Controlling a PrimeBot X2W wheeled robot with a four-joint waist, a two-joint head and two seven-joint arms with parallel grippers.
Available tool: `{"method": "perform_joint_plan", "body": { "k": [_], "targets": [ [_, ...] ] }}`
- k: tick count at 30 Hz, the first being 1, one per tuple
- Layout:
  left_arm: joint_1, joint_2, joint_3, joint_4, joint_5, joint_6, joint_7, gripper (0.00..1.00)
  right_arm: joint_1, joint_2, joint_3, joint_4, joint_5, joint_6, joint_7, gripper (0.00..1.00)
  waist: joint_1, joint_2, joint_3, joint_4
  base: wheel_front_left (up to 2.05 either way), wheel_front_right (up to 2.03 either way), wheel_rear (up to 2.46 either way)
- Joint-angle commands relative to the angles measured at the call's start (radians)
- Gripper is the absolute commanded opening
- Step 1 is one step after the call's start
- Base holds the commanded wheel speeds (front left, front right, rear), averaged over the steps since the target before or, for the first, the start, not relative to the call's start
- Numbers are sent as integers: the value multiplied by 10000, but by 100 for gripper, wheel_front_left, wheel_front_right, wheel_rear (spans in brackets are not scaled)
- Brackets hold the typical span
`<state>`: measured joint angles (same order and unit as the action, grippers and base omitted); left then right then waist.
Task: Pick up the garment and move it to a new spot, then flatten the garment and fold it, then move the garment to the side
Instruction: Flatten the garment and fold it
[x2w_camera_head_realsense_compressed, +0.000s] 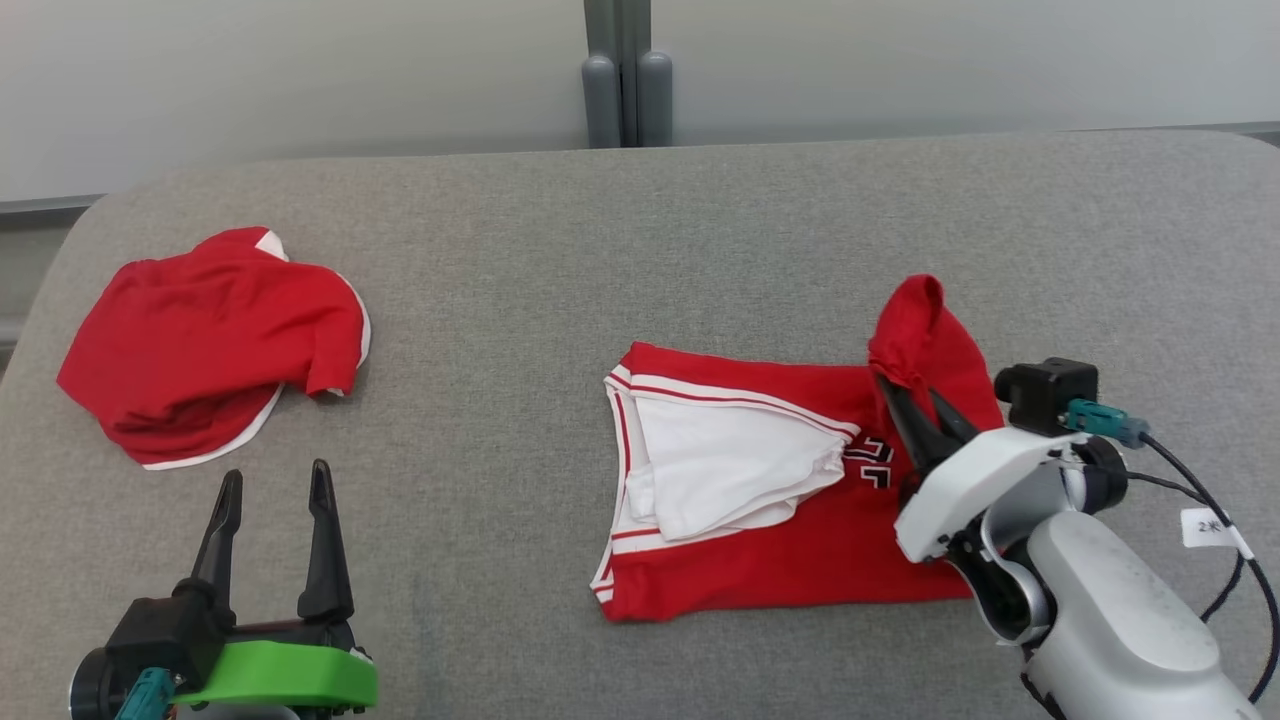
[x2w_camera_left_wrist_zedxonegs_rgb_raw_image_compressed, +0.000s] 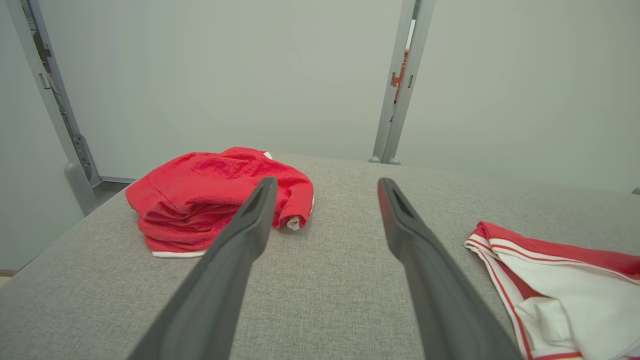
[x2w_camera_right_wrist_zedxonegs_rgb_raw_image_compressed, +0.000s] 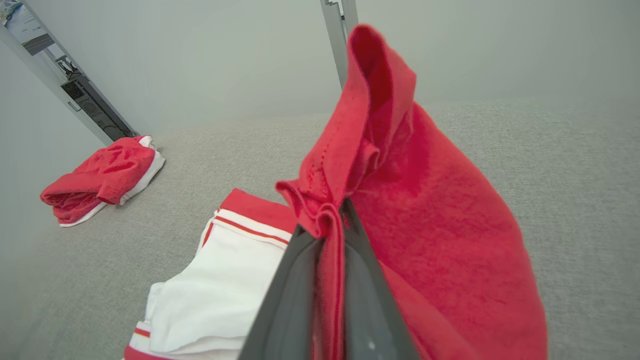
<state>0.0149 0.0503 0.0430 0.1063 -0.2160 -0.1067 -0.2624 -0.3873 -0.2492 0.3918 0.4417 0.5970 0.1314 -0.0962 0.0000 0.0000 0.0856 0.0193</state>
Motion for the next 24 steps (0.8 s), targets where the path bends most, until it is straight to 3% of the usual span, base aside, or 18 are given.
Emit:
{"method": "perform_joint_plan", "body": {
  "k": [1,10,18,19,20,21,24],
  "targets": [
    [96,8,16,26,66,-45,-32,100,-152,176,88,-85,-133,-15,88,0,0,0,18,176,0,0,0],
    [-148,8,-246,122,-97,-28,-32,100,-723,1397,730,393,-310,-15,460,0,0,0,265,760,0,0,0],
    [-446,8,-527,274,-206,57,-32,100,-1290,1877,1229,1574,-127,-15,359,0,0,0,452,1160,0,0,0],
    [-478,8,-550,280,-216,73,-32,100,-1342,1901,1284,1766,-89,-15,330,15,0,0,460,1185,0,0,0],
    [-490,8,-557,285,-229,81,-32,100,-1368,1919,1344,1900,-51,-15,335,72,0,0,463,1197,0,0,0],
    [-482,8,-555,297,-239,95,-32,100,-1434,1937,1399,2012,-21,-15,234,100,0,0,464,1199,0,0,0],
    [-426,8,-495,315,-237,104,-32,100,-1572,1938,1481,2184,50,-15,-120,100,0,0,428,1131,0,0,0]
  ]
}}
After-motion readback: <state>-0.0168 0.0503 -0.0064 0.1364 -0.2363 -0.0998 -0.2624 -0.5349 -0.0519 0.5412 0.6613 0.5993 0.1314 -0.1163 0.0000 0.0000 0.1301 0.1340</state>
